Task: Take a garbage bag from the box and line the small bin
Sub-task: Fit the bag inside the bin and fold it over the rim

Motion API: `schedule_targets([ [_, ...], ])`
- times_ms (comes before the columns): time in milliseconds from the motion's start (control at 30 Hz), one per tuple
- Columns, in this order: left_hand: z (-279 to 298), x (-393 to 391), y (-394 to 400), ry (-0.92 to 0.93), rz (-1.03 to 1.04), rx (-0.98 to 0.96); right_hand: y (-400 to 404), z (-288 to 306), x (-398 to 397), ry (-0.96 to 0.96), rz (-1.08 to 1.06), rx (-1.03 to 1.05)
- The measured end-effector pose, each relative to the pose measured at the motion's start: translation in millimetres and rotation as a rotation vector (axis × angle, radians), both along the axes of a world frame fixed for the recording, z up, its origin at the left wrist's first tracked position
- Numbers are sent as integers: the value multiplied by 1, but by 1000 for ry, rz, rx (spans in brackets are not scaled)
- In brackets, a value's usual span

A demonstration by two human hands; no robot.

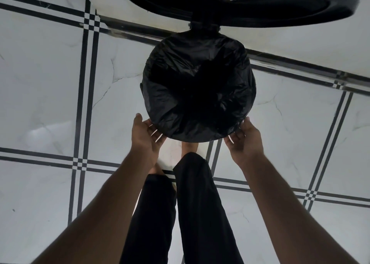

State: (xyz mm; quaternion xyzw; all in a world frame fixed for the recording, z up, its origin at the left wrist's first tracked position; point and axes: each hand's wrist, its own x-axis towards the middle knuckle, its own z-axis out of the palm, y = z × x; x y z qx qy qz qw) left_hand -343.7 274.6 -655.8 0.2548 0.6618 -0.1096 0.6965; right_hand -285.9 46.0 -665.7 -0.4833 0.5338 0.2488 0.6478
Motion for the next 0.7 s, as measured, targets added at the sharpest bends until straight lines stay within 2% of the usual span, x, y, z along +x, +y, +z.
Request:
schedule_targets([
  [200,4,0,5,2,34,-2,-13,-11,15,8,42,-3],
  [300,5,1,8,9,-22,-6,-19,-13,20,98,185,-120],
  [433,5,4,11,15,-63,24,-19,-21,27,100,160,-210],
  [533,7,7,11,18,-75,40,-14,-23,29,26,109,-151],
  [700,9,10,13,-4,-75,4,-21,-17,21,-55,-41,85],
])
